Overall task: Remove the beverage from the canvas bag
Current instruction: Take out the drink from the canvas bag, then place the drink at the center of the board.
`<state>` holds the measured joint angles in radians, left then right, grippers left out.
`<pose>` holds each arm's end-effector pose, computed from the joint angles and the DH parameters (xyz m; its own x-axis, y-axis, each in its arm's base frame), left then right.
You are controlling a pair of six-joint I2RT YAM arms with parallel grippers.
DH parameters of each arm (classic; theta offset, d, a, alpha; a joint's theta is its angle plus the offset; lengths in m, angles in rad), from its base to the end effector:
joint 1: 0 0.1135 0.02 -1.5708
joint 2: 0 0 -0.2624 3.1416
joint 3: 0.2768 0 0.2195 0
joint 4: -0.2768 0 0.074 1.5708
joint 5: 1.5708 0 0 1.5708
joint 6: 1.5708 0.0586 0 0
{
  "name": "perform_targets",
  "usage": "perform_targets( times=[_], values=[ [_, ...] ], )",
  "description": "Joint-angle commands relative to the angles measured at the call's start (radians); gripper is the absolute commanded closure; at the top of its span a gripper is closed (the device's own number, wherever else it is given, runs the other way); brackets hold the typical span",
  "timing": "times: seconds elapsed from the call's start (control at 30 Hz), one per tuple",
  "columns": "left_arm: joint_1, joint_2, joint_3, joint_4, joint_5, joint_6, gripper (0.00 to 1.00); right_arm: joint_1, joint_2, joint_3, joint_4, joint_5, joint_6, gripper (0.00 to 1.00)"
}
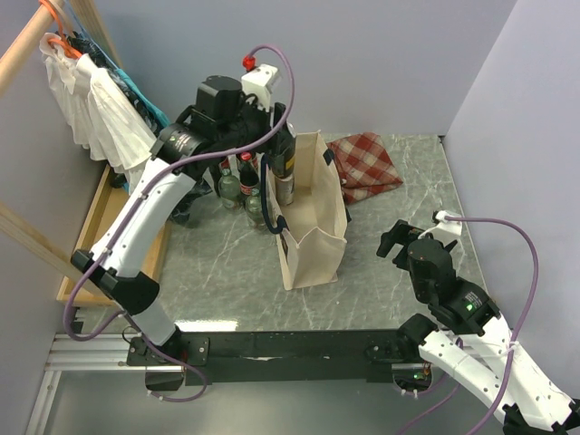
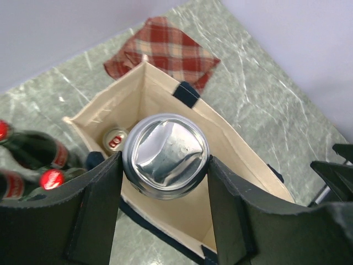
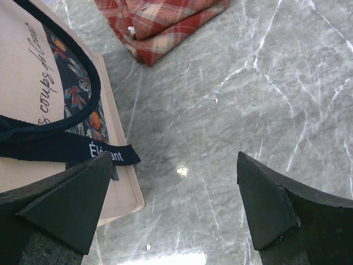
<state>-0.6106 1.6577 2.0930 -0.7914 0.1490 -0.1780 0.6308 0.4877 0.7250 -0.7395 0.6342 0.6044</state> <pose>0.2675 -0.1978 0.4723 -0.4017 0.0674 -0.9133 0.6197 0.7543 -0.2169 0.0896 0.0224 0.2861 -0.3515 0.3101 -0.8833 0.1751 0.9487 0.2634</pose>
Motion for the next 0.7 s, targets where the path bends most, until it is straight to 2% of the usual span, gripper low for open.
perform_targets(
  times=[0.0, 0.47, 0.67],
  values=[
    [0.032, -0.116, 0.000, 0.127, -0.057, -0.003, 0.99, 0.004, -0.003, -0.006, 0.038, 0.001, -0.009, 0.00],
    [0.117, -0.216, -0.093, 0.141, -0.120, -0.038, 0.99, 0.006, 0.003, -0.006, 0.046, -0.013, -0.017, 0.00],
    [0.130, -0.285, -0.198, 0.185, -0.173, -0.087, 0.99, 0.006, 0.003, -0.009, 0.052, -0.028, -0.023, 0.00]
  ],
)
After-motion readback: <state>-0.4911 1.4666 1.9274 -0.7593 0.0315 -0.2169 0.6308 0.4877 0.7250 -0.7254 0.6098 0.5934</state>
